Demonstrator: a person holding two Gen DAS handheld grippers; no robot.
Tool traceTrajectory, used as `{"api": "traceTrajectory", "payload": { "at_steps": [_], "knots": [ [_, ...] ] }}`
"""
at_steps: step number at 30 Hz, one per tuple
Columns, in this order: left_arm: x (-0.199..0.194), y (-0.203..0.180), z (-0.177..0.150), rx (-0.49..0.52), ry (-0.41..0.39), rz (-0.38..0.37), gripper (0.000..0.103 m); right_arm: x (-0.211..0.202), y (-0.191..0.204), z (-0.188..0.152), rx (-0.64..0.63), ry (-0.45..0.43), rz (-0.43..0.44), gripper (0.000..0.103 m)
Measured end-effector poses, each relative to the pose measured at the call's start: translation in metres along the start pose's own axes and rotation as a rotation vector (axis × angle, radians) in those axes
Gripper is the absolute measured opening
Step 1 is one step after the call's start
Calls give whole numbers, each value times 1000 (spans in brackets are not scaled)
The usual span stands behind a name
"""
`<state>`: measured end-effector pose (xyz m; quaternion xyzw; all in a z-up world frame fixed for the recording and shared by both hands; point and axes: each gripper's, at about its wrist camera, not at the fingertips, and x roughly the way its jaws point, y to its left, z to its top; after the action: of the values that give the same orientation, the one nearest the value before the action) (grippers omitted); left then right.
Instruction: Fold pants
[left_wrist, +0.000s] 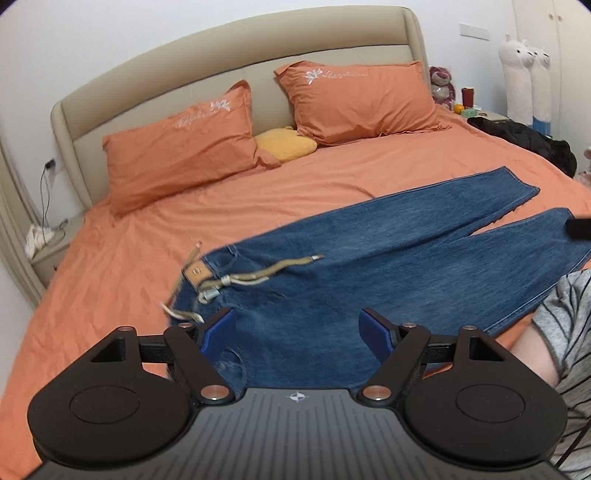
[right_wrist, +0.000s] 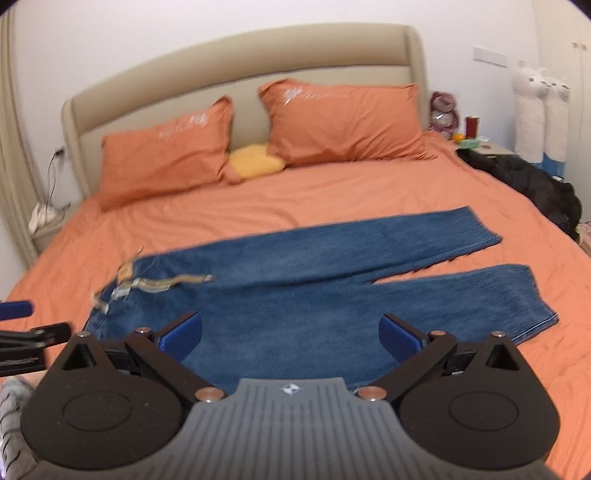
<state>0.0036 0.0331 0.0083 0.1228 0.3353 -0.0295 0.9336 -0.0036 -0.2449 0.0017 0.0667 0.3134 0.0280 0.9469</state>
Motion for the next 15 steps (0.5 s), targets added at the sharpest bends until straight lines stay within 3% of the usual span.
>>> {"api": "traceTrajectory", "payload": {
  "at_steps": [3, 7, 9, 11, 15],
  "knots": [
    [5, 15, 7, 39, 4, -33, 81, 0, -20, 10, -47, -46, -47, 94],
    [18, 30, 17, 116, 74, -141, 74, 5, -44, 24, -159, -85, -85, 87],
    [32, 35, 22, 185, 135, -197, 62, 12, -54, 31, -241, -95, -117, 78],
    [51, 40, 22, 239, 219, -242, 56, 20, -65, 37, -312, -100, -159, 75],
    [97, 39, 13, 363, 403, -308, 54, 44, -97, 53, -390, -70, -247, 58]
  ]
}}
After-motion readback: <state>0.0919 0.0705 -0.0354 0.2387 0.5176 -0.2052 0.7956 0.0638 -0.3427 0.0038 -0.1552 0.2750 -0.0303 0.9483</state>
